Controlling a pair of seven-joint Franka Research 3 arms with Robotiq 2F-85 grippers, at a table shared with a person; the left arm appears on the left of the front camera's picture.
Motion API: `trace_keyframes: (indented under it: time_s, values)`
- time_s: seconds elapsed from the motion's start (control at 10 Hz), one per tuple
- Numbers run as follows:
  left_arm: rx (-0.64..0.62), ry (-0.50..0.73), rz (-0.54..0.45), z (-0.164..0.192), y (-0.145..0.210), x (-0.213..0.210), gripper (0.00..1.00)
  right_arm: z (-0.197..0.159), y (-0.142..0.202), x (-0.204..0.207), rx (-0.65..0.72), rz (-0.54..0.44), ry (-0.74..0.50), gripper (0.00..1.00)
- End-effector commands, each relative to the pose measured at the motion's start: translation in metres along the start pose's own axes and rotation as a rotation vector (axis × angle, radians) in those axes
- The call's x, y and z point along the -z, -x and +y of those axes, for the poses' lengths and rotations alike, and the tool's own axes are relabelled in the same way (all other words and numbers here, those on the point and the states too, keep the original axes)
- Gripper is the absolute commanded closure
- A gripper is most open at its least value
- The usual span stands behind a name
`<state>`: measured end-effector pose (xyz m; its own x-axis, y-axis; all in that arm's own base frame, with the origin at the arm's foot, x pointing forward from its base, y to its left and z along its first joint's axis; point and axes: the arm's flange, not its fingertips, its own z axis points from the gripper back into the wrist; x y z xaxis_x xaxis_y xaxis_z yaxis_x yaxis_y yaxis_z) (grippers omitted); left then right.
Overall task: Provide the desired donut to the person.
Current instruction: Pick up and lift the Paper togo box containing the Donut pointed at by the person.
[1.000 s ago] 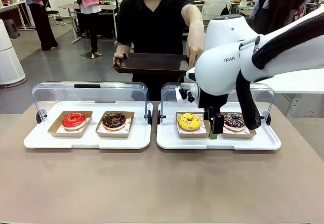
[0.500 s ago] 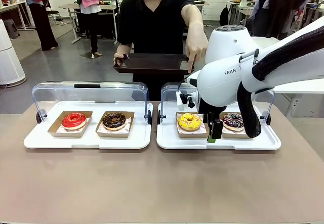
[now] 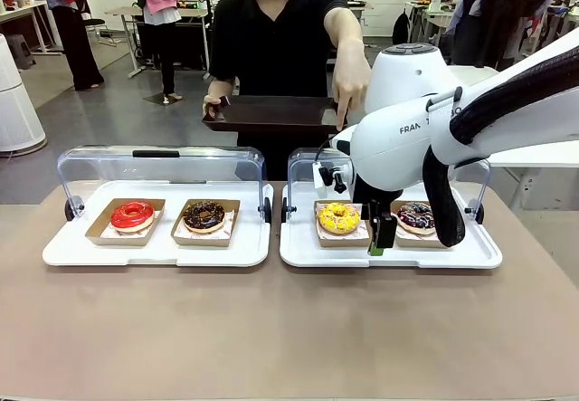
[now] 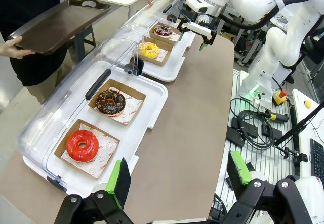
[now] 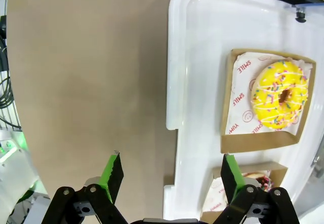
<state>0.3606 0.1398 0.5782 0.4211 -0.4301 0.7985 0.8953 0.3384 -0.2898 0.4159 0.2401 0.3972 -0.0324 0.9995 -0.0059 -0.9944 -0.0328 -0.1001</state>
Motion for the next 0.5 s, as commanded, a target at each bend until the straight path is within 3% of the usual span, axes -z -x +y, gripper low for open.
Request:
trace_keyframes:
  time_s: [0.0,0.4]
  values:
    - [0.003,0.005,-0.005,-0.001,-0.001,-0.003,0.0,-0.008,0.003,0.007,-0.003,-0.022,0.007,0.0]
    - [0.003,0.005,-0.005,-0.001,-0.001,-0.003,0.0,-0.024,0.011,0.033,-0.015,-0.076,0.028,0.0]
